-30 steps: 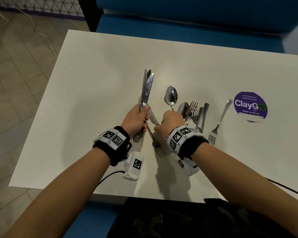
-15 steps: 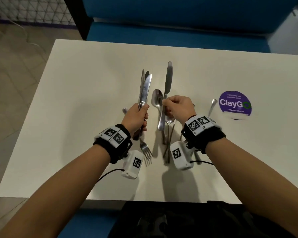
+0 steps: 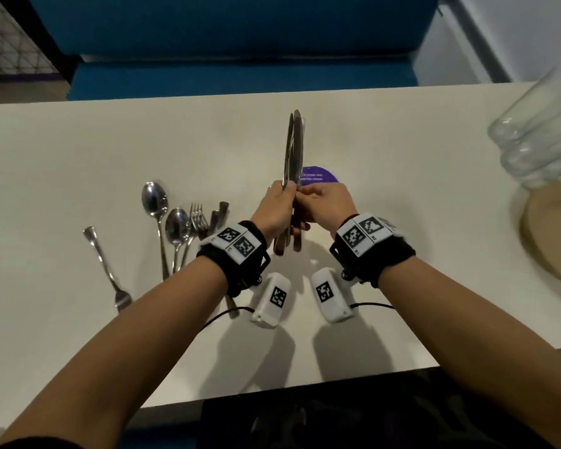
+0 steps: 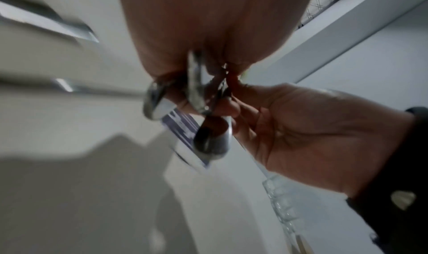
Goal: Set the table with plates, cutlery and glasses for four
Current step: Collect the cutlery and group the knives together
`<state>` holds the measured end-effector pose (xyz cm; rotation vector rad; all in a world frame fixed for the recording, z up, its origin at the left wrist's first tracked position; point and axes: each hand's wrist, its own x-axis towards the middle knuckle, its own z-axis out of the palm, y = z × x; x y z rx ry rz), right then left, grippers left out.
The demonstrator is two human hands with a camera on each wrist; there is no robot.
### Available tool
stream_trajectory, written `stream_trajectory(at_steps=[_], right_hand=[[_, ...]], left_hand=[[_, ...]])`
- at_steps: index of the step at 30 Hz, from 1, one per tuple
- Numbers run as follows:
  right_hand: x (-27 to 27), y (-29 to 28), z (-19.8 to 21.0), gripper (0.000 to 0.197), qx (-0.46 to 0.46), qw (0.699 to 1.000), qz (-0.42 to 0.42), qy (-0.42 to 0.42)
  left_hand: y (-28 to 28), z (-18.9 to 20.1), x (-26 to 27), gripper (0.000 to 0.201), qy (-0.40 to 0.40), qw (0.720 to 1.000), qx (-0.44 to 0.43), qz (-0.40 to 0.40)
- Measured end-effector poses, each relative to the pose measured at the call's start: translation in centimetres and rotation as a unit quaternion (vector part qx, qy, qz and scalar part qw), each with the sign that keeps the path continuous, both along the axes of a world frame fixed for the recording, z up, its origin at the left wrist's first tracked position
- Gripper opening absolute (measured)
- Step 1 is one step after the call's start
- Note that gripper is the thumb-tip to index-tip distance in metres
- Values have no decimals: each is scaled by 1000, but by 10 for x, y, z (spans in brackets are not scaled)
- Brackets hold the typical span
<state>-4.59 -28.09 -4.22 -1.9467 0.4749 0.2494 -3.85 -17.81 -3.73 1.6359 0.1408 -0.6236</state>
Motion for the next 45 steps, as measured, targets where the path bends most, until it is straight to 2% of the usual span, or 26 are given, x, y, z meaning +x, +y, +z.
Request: stream_trajectory(at_steps=[4,8,11,15,19,23,31,34,37,40,45], right_hand=[[-13,-77,4,15,23,999,-16,16],[-23,-134,4,19,55,997,-49,33],[-27,-166,3,20,93,991,-86,49],[-29,-203,0,10,132,981,-128,61],[-28,-231,-9,22,150,972,-170,62],[-27,-253,-14,22,144,967,-195,84],[-6,-310,-30,26,69,971,-181,141],[2,-327,-34,24,20,977,-137,164],[7,-340,-36,34,-80,978,-74,177],[10,-351,-36,40,-113,975,-52,181],[12,-363,-37,28,-141,973,-48,174]], left_hand=[[-77,0,-12,34,6,1000,-3,-15],[-134,-2,-18,37,23,999,-9,-26],[-162,-3,-18,27,31,999,-8,-29],[-191,-8,-12,28,34,997,-20,-68],[-220,-18,-7,27,12,998,0,-62],[-245,-27,-3,23,26,998,23,-43],[-306,-48,11,26,38,992,120,-33],[-327,-52,13,31,35,984,172,-41],[-339,-56,17,29,25,977,207,-42],[-347,-58,20,29,2,969,239,-65],[-358,-62,26,45,-2,961,264,-82]])
